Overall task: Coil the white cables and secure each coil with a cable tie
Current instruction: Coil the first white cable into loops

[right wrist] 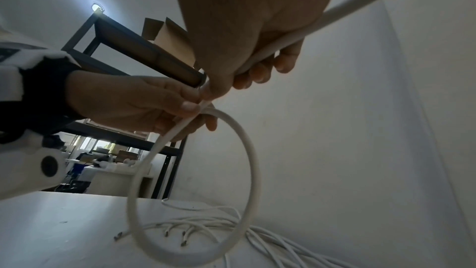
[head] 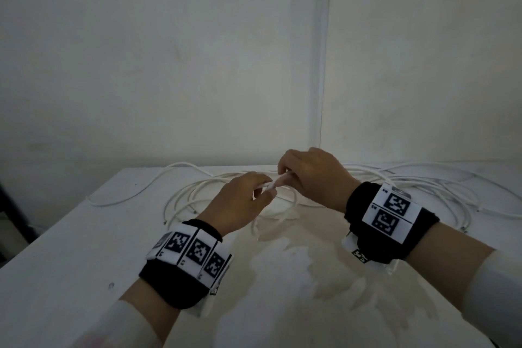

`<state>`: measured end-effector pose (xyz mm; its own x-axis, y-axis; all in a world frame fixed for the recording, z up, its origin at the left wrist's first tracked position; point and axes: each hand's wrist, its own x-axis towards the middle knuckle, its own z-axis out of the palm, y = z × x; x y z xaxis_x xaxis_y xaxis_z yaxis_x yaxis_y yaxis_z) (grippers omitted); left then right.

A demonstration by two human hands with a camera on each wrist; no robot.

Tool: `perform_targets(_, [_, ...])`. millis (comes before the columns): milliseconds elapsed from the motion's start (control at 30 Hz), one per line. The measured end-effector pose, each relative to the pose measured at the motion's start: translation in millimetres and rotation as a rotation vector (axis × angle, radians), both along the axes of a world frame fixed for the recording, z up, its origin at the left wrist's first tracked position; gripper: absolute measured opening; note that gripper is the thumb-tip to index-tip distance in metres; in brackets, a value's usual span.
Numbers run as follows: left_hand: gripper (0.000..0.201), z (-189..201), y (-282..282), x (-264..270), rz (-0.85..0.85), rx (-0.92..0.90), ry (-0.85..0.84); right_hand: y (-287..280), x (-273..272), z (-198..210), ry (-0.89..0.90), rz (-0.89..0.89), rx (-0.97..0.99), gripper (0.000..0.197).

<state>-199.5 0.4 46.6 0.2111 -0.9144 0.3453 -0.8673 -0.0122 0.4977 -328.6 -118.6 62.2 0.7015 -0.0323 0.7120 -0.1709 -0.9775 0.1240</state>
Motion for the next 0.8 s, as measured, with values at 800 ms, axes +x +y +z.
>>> perform_targets(800, [0.026,13.5,10.3,6.4,0.048,0.078,-0.081,15.9,-16.2,1.9,0.332,-0.221,0.387,0.034])
